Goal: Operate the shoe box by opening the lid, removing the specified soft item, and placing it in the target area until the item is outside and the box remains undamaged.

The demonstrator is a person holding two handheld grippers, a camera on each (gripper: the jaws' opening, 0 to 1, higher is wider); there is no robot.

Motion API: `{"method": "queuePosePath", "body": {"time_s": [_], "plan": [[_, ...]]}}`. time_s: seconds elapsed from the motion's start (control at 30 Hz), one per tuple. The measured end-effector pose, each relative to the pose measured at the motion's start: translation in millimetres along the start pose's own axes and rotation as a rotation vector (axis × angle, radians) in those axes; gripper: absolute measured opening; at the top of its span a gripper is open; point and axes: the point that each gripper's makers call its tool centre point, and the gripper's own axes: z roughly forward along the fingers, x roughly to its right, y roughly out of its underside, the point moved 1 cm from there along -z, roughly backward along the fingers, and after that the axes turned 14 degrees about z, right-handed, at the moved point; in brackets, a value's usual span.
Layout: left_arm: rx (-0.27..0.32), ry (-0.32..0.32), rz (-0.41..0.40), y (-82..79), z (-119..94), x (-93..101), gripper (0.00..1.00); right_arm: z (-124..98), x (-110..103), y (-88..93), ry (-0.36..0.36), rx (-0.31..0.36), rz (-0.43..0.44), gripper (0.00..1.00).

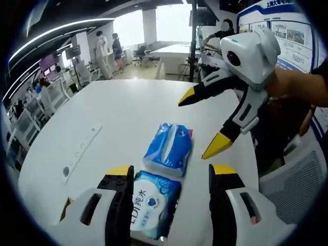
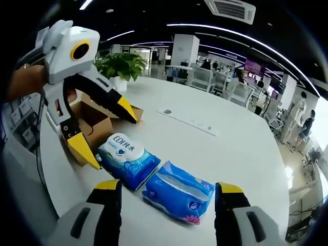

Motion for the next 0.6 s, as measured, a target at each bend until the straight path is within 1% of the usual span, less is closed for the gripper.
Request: {"method": "queuePosePath", "body": {"time_s": [0.13,0.23,0.3,0.37,0.43,0.5,0.6], "plan": [[0.009,-0.008,-0.028,6.2,-9,-1.5,0.62,-4,-7,0.7,-0.004,0.005,0.004,0.78],[0.015,-0.036,-0.037,11.1,-17,-4.3,0.65,-5,-12,1.3,-0.010,0.005,0.016,0.82],[0.026,-0.041,-0.049,12.8,-22,-5.1,0.66,-7,-16,0.9,-0.015,0.008,0.022,0.84],[0.028,-0.046,-0.063,16.2,-30,-4.8,0.67,-8,-19,-0.5,-0.014,0.015,0.025,0.86],[0.031,-0.058,-0.072,18.1,-36,-5.3,0.71,-10,-20,-1.4,-0.011,0.019,0.025,0.87],[0.038,-0.064,-0.079,19.6,-42,-5.2,0.72,-12,-23,-2.5,-0.010,0.027,0.026,0.91],[0.059,-0.089,-0.085,21.6,-54,-5.5,0.75,-14,-26,-2.3,-0.007,0.026,0.012,0.93]]}}
